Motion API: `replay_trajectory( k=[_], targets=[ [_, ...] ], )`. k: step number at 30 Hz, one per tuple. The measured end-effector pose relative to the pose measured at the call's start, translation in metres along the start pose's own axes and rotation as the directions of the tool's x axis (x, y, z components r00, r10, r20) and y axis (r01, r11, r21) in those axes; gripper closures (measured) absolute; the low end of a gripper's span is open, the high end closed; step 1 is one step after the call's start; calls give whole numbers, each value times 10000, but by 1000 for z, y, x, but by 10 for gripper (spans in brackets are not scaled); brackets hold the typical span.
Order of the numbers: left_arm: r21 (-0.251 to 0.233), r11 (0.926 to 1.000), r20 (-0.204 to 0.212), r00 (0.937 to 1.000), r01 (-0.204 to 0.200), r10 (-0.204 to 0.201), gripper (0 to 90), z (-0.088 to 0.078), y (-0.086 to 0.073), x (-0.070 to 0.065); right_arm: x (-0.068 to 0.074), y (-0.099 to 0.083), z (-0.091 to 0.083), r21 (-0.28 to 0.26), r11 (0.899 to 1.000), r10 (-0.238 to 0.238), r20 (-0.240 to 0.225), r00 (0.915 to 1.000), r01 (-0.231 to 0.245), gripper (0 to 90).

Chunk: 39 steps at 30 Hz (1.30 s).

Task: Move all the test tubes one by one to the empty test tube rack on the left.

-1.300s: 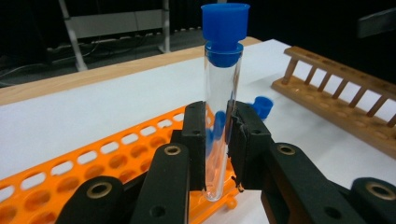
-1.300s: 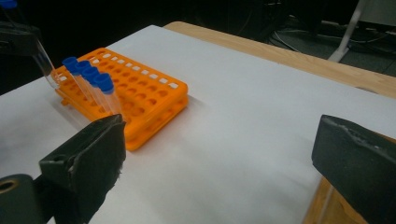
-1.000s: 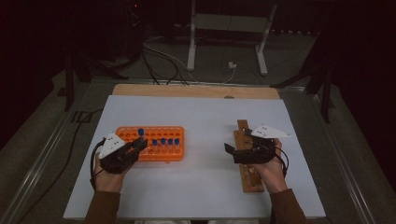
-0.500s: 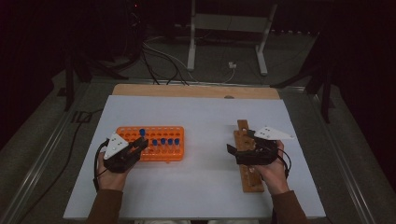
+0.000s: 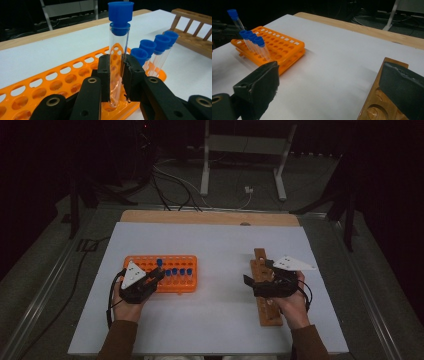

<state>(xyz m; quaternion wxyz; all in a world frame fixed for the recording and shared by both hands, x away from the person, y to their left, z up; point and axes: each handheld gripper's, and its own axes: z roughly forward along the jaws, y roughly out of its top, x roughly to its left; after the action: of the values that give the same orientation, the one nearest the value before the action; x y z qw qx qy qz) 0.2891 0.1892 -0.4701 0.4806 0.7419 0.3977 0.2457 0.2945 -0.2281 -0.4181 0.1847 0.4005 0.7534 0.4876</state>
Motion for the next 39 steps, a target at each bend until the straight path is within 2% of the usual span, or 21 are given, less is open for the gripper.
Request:
replay_trajectory(
  k=[7, 12, 21, 26, 36, 39],
  targets=[
    [461, 9989, -69, 10000, -54, 58, 780, 1, -11, 3, 0, -3, 0, 16, 10000, 26, -26, 10000, -26, 29],
    [1071, 9931, -112, 9987, -483, 498, 779, 6, -14, 1, -1, -5, 0, 4, 10000, 72, -44, 10000, -72, 30],
    [1376, 9886, -173, 9978, -613, 642, 779, 8, -15, -1, -3, -9, 0, 57, 9999, 158, -44, 9999, -157, 30],
    [1670, 9833, -186, 9969, -722, 763, 780, 12, -19, -2, -2, -11, 0, 103, 9999, 114, -77, 9999, -114, 30],
    [1566, 9872, -98, 9994, -312, 331, 781, 12, -21, 1, 1, -17, 2, 201, 9995, -232, 54, 9997, 230, 30],
    [1545, 9877, -40, 9997, -250, 259, 780, 12, -21, 2, 1, -18, 2, 185, 9997, -161, 45, 9999, 160, 30]
  ],
)
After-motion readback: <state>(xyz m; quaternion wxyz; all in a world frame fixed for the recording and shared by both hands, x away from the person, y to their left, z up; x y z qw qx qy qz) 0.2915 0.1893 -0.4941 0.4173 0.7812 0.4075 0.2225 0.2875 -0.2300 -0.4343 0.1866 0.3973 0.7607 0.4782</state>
